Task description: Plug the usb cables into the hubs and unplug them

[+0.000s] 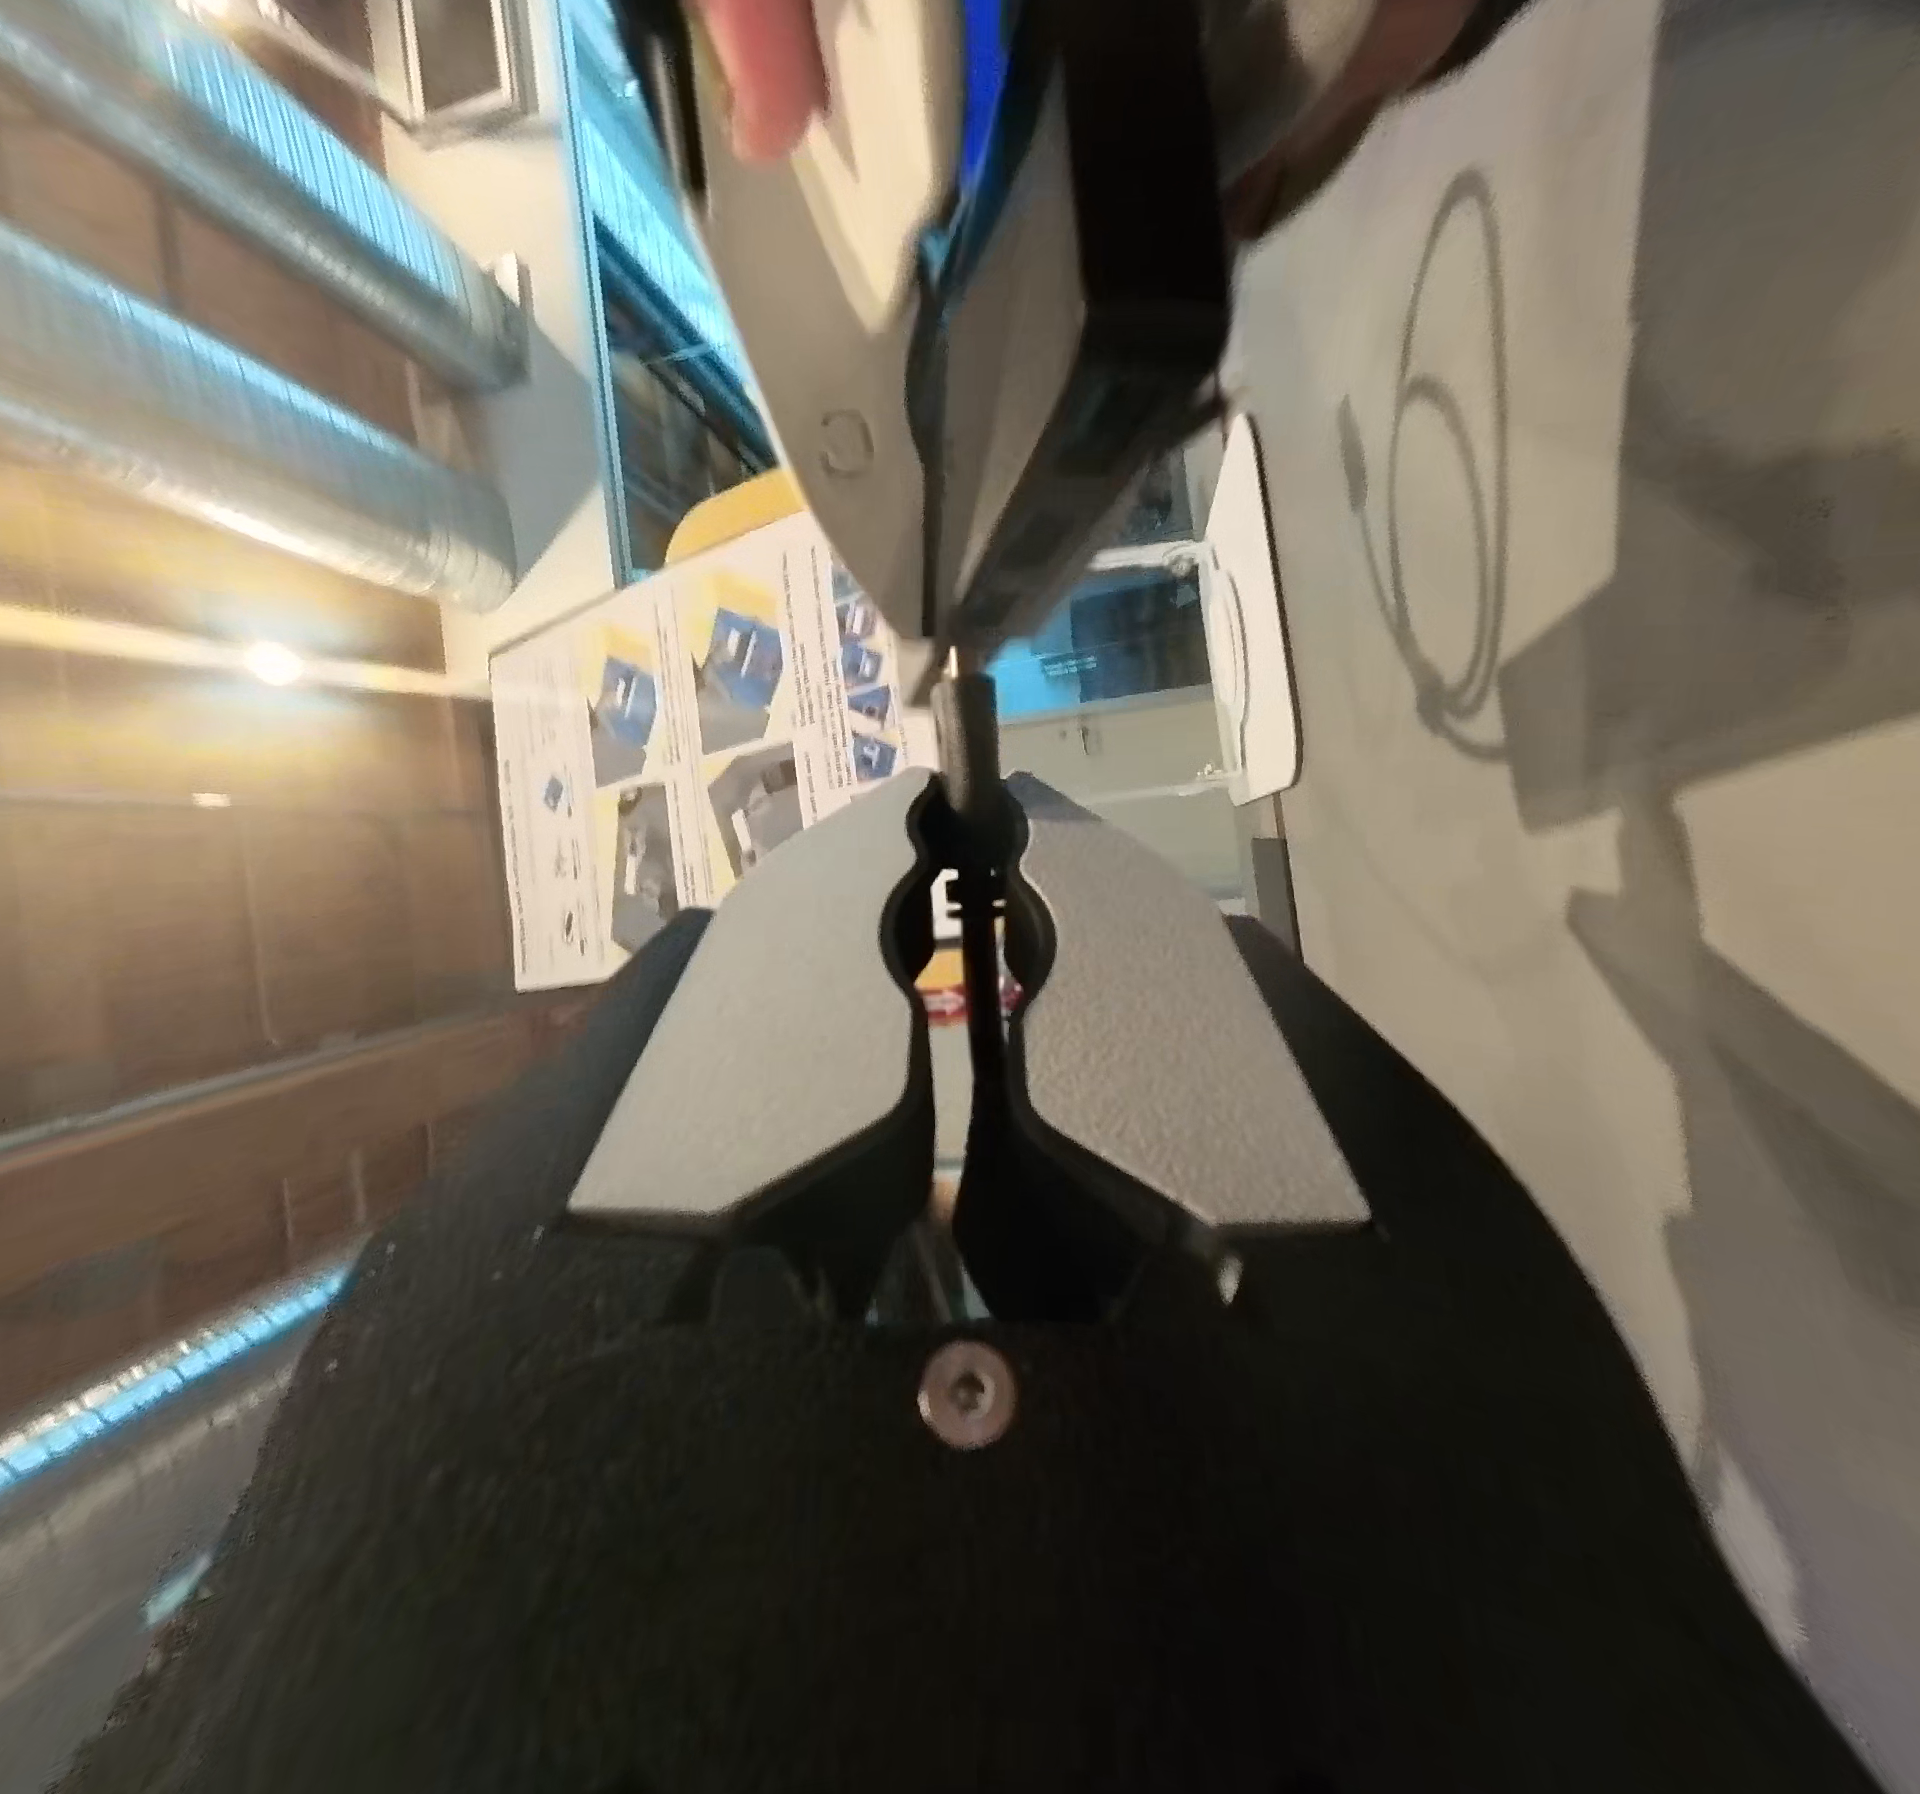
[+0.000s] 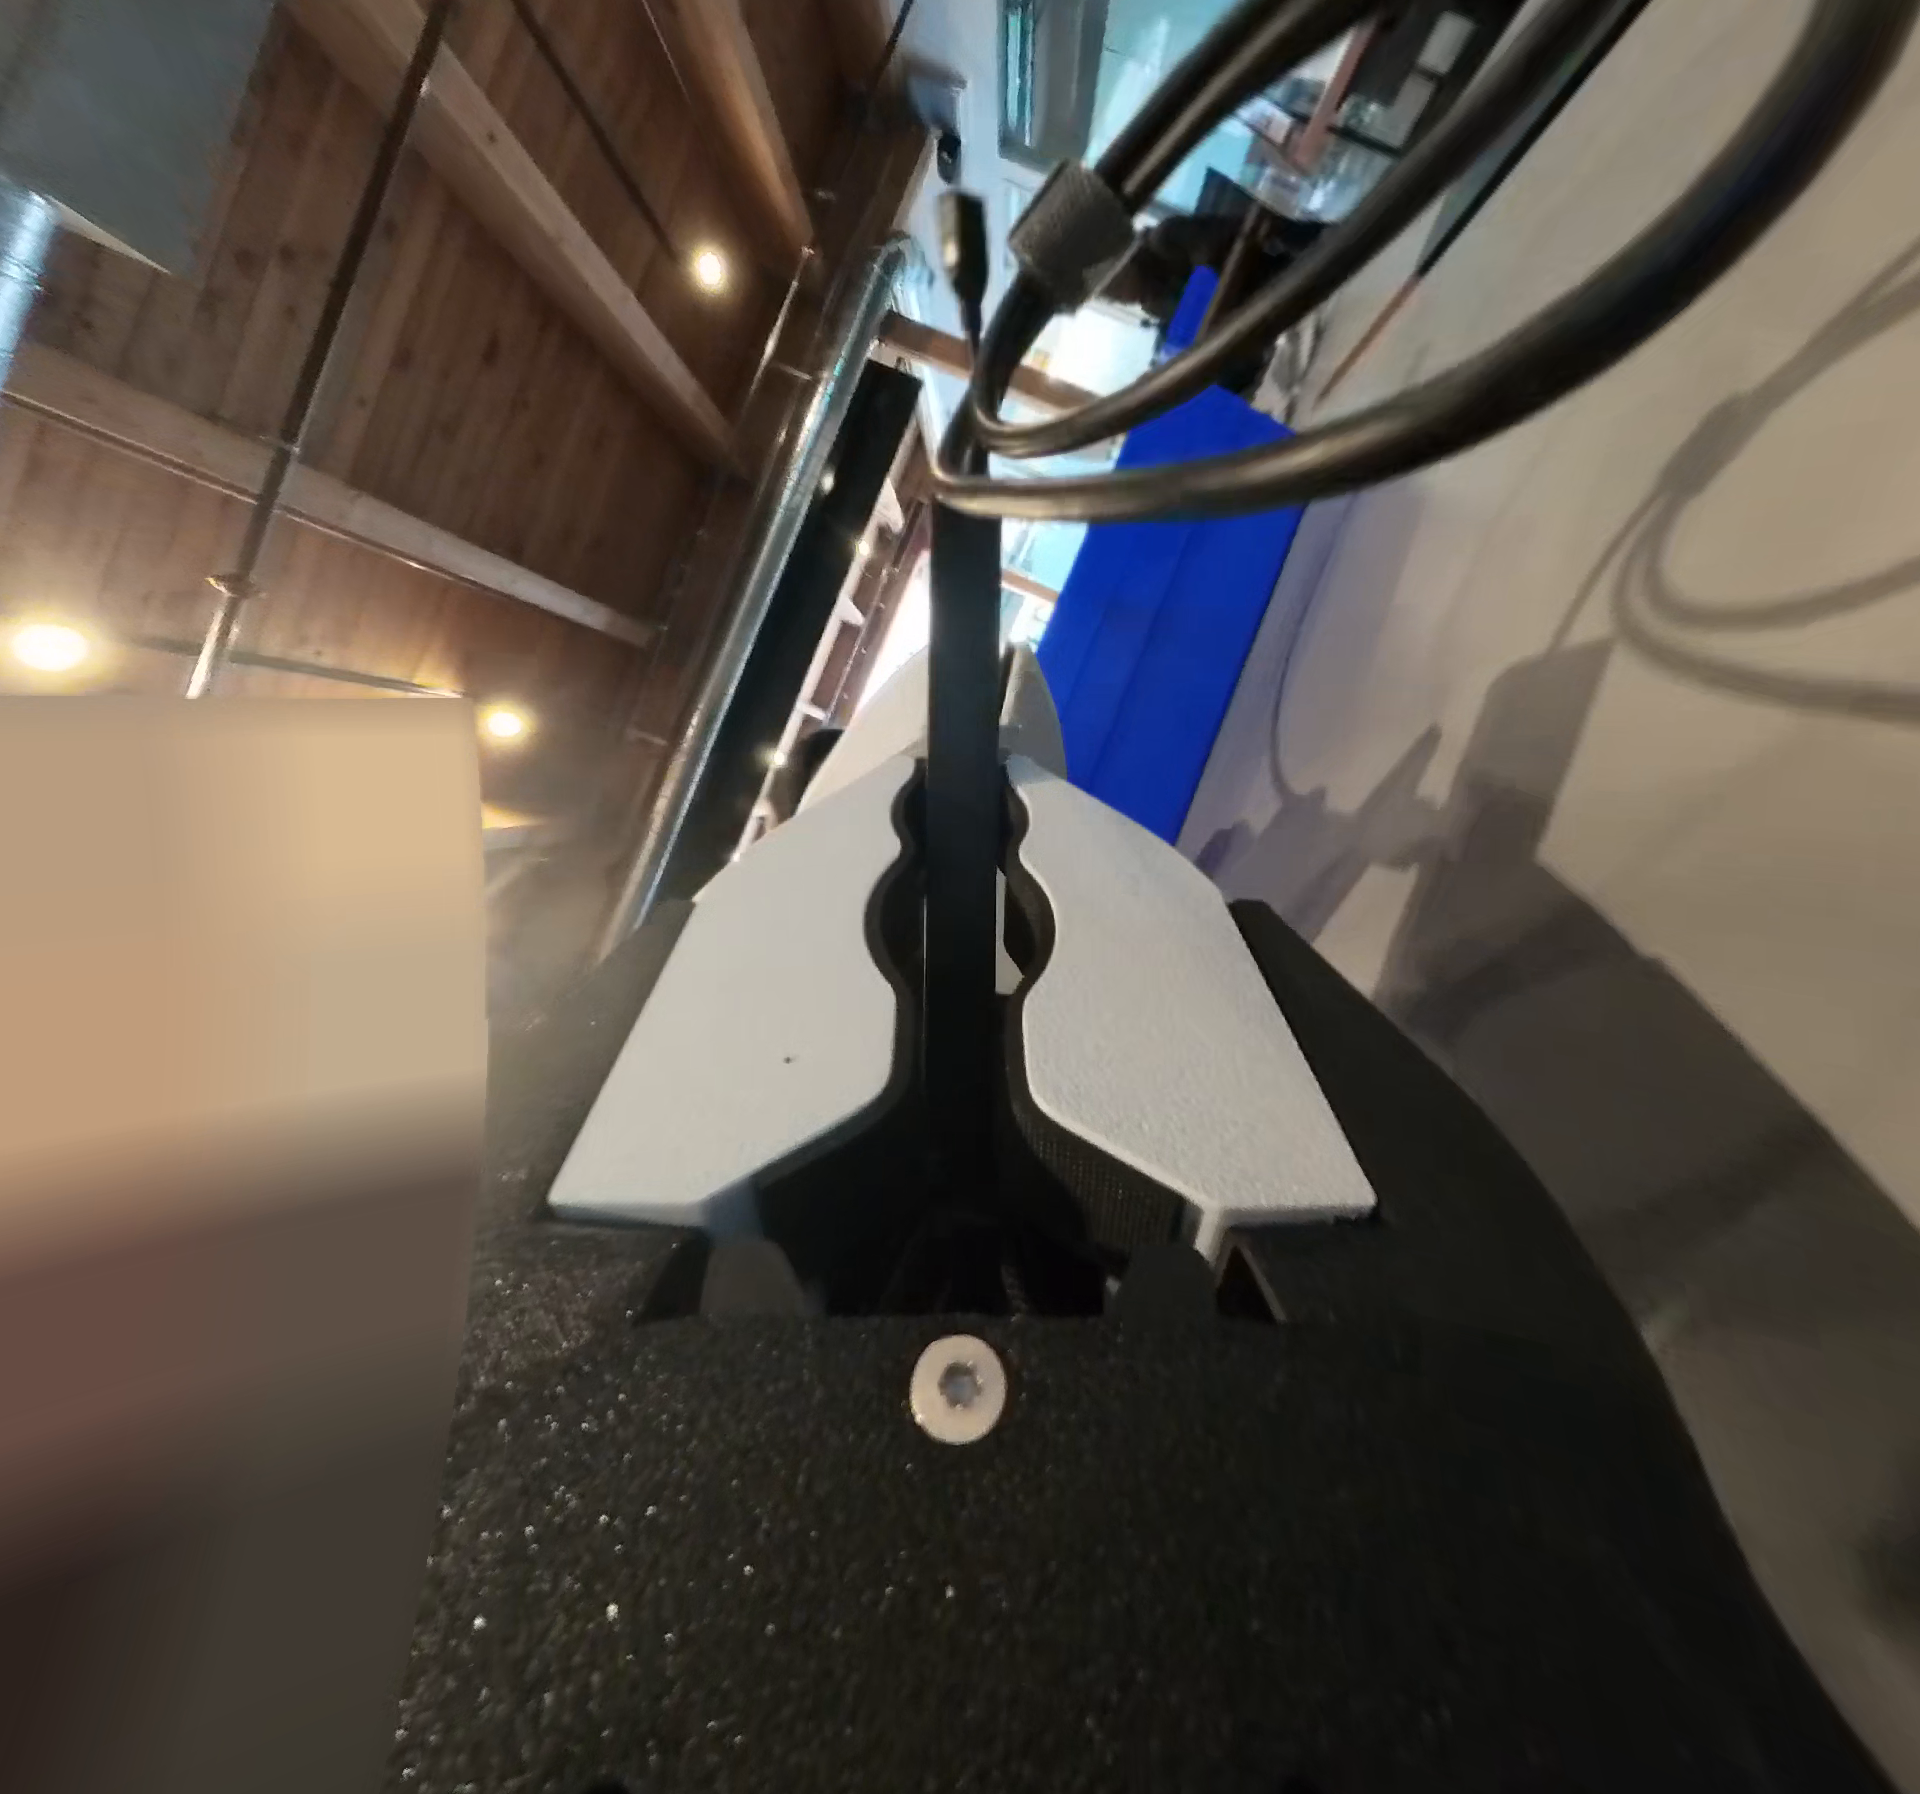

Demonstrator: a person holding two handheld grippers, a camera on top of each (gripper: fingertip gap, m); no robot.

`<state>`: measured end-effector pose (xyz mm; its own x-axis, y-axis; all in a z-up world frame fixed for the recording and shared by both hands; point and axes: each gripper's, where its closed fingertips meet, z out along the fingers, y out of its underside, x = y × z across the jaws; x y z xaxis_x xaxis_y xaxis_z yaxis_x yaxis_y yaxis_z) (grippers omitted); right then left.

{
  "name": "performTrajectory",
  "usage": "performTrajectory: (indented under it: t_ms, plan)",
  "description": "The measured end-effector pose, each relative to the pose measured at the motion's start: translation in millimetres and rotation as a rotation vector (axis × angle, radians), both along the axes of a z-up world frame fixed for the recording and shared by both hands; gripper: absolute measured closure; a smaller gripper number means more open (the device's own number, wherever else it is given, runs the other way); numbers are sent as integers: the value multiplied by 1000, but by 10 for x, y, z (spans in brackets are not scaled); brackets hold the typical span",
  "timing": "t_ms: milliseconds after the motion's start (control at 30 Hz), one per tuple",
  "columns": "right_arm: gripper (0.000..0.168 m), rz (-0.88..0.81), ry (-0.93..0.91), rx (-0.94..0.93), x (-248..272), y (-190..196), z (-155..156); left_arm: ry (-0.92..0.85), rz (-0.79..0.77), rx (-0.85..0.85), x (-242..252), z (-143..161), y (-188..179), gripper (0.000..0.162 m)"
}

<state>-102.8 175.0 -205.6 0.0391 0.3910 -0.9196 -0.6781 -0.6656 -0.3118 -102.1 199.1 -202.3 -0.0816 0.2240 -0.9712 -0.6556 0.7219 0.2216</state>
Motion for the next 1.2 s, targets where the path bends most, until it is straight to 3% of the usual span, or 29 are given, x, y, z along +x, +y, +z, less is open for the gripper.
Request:
performTrajectory:
  t_ms: [133,367,433,533,667,767,933,1033,1200]
  plan:
    - [157,-46,17,8,32,33,30,-51,75,-27,34,22,22,155]
    - [157,-27,-14,42,75,35,101,-176,67,-120,33,72,23,151]
    - [157,-56,-72,79,137,52,154,-247,124,-167,-57,97,84,121]
    - [157,-129,-220,133,279,74,174,-414,133,-413,-207,101,68,107]
    - [157,-190,-421,224,408,74,338,-673,105,-757,-389,179,49,106]
    - [157,-200,-562,314,541,39,671,-909,17,-930,-566,221,138,120]
    - [157,-408,-869,455,1200,-6,1424,-1058,-101,-1181,-635,158,172,116]
    - [157,-499,-1095,422,1685,-55,1713,-1137,-166,-1304,-649,163,169,113]
    - [157,-873,-1222,435,2405,-374,2160,-1202,-164,-1355,-727,137,278,111]
